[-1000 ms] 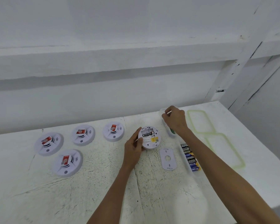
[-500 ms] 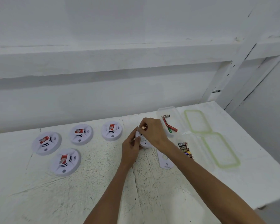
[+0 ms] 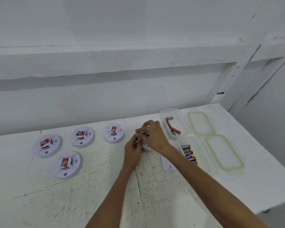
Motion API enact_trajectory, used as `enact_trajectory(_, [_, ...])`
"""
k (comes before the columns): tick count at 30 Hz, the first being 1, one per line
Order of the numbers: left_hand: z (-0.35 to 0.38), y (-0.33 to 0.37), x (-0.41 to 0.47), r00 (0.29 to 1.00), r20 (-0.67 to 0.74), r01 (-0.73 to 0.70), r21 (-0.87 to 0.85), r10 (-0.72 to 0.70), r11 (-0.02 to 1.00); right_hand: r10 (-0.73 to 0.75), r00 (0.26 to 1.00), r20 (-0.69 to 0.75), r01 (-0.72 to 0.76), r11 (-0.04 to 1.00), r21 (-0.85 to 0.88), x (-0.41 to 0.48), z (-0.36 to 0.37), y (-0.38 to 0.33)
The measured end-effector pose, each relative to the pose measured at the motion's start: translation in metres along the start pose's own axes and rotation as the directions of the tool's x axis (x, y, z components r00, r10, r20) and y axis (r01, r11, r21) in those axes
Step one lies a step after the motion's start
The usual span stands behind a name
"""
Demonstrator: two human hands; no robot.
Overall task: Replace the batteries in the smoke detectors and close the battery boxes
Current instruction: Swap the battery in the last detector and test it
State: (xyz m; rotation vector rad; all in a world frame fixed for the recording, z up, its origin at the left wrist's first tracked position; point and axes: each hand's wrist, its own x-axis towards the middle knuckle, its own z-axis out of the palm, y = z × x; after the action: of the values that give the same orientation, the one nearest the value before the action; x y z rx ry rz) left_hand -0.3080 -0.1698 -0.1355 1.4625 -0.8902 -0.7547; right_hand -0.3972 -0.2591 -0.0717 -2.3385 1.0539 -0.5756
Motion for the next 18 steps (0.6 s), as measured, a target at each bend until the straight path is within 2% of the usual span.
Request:
enact_trajectory(4, [-0.001,0.007,-0.003,1.0,0.009,0.001,-0.05,0.0,0.999,0.142,0.988,-0.054,-0.143,0.989,-0.029,-0.003,-0.003,-0.003])
enact_trajectory(9, [-0.002,0.01,-0.003,1.0,0.009,0.023,-0.089,-0.022,0.996,0.327,0.945,-0.028,-0.328,0.942,-0.076,-0.002,0.001,0.005])
enact_trajectory(15, [-0.002,0.01,-0.003,0.999,0.006,0.05,-0.12,-0.05,0.991,0.411,0.911,-0.043,-0.383,0.879,0.282,-0.003,0.006,0.01])
enact_trajectory(18, [-0.002,0.011,-0.005,0.998,0.006,0.056,-0.121,-0.056,0.991,0.43,0.902,-0.038,-0.383,0.838,0.389,-0.007,0.009,0.014])
